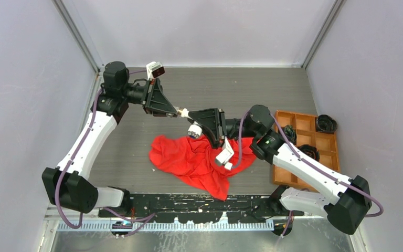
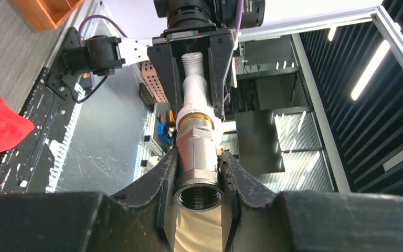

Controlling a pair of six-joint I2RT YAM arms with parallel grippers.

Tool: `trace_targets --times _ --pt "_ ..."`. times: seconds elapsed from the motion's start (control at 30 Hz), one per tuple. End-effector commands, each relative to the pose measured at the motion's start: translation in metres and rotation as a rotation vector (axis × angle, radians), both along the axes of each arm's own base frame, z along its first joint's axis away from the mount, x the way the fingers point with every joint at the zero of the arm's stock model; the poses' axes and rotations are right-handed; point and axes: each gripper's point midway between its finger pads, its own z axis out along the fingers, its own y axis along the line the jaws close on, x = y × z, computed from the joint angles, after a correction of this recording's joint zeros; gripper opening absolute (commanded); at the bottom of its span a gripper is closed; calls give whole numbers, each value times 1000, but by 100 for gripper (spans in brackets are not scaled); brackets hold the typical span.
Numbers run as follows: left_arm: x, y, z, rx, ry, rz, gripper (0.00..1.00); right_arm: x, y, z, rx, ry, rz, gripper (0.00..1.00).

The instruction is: Install the water faucets

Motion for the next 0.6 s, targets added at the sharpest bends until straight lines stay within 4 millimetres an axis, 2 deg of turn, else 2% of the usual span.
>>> trace_targets --times 0.0,0.13,0.33,0.57 --pt "-35 1 21 -34 -80 -115 0 -24 -5 8 -27 57 128 0" --pt "-50 3 27 -42 -108 -131 0 -25 -7 8 -29 73 143 0" --pt "-52 1 27 -42 -106 -144 0 -24 -8 10 -36 92 164 0" --pt "-49 0 28 -41 -104 -139 0 -12 -6 11 2 107 129 0"
